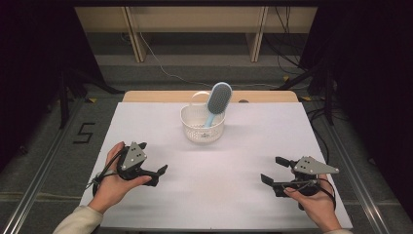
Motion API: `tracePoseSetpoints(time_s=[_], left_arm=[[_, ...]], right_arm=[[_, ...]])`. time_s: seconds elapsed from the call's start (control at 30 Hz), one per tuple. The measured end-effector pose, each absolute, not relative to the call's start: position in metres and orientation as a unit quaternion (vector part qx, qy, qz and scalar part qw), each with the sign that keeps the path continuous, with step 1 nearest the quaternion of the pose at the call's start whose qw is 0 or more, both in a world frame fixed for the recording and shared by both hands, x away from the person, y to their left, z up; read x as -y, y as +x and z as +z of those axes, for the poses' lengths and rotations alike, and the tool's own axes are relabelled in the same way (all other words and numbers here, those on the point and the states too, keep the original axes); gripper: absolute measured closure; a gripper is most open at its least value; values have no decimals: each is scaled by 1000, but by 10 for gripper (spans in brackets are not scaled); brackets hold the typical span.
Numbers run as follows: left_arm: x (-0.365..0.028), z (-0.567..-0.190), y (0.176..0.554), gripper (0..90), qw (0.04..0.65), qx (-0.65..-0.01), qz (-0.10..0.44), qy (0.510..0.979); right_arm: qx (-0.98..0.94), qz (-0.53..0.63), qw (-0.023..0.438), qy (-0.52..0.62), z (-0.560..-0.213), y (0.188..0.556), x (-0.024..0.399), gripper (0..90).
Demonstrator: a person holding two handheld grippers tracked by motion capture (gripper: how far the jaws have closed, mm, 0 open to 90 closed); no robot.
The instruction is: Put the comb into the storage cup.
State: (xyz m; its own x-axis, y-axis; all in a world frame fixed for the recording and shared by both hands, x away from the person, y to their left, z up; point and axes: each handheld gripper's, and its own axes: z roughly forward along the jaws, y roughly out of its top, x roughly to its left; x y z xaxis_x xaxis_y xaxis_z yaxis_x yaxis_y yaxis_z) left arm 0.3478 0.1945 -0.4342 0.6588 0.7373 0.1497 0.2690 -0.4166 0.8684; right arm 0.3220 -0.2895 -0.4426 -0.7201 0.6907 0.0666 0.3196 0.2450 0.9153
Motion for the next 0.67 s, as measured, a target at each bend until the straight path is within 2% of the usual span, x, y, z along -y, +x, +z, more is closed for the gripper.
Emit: tracePoseSetpoints(time_s=[0.67], left_arm=[[-194, -446, 350, 0, 426, -320, 255, 807]], right_arm=[[-770, 517, 180, 328, -443, 323, 290, 157]])
